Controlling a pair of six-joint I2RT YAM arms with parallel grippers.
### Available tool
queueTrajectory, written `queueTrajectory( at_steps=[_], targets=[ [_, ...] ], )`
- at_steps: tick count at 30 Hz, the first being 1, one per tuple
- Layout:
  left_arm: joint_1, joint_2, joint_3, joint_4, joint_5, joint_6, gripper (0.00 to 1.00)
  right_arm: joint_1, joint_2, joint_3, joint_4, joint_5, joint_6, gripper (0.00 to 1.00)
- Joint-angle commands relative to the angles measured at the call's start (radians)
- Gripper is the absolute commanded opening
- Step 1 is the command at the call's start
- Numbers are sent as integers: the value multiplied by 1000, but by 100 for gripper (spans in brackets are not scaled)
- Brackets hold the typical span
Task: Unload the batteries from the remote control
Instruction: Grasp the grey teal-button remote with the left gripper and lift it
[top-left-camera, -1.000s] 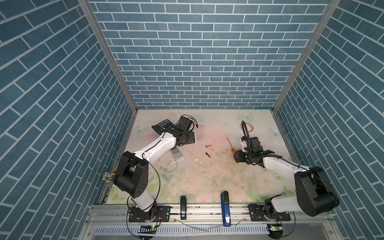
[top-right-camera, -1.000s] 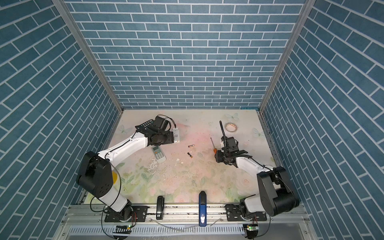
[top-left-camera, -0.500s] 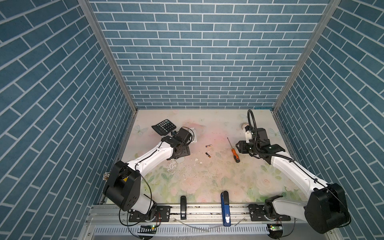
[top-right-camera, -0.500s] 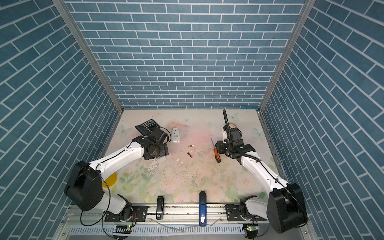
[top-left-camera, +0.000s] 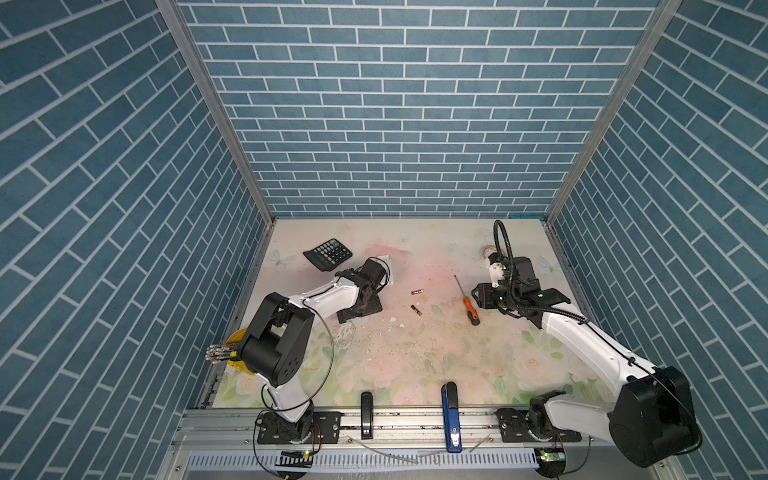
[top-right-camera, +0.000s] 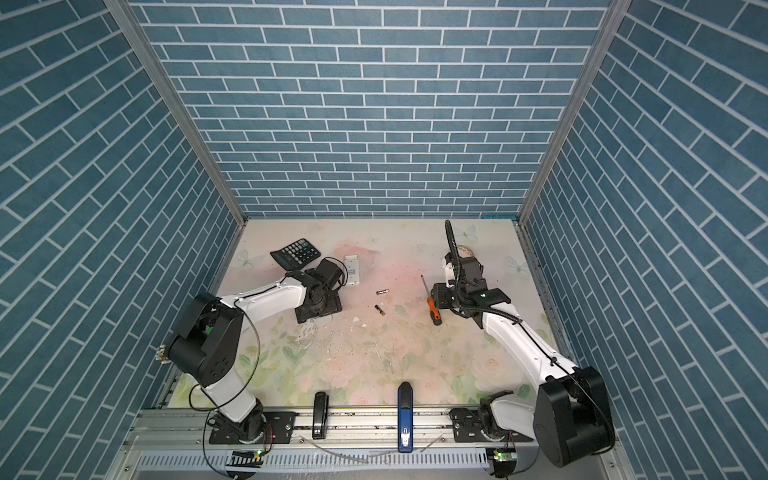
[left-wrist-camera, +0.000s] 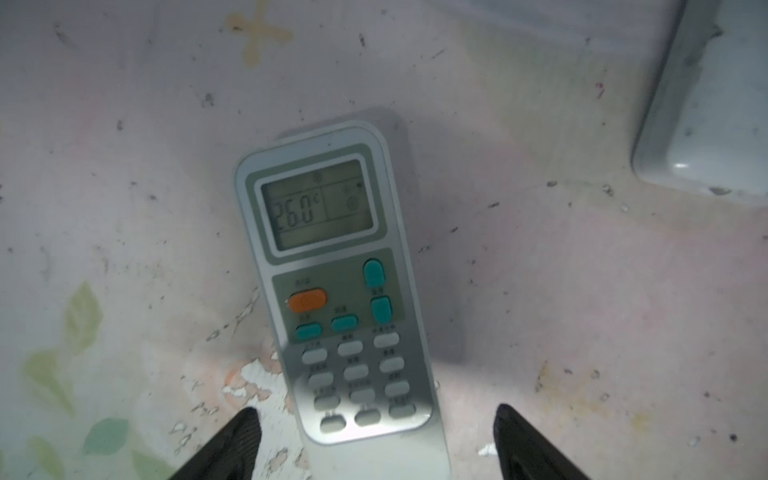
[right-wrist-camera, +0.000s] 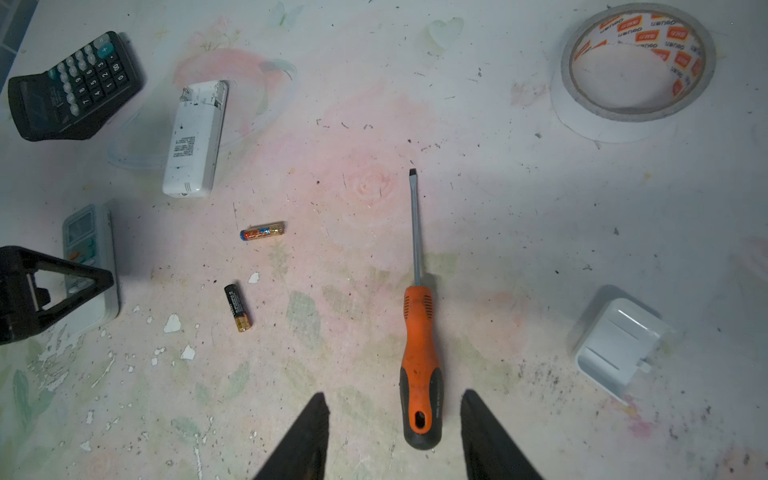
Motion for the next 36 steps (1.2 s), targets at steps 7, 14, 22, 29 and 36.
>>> queueTrajectory(
  at_steps=[7,14,22,29,36],
  targets=[
    [58,97,34,32,24,-7,82,4,45,64,1,20,-44,52],
    [89,156,63,2,20,9,67,3,62,69,10,43,-36,52],
    [93,180,29,-1,40,24,38,4,56,46,30,36,-10,51],
    [93,83,-42,91,154,42,29,4,73,76,4,-59,-10,48],
    [94,-47,-81,200,276,23,29,5,83,99,51,-263,86,46]
  ],
)
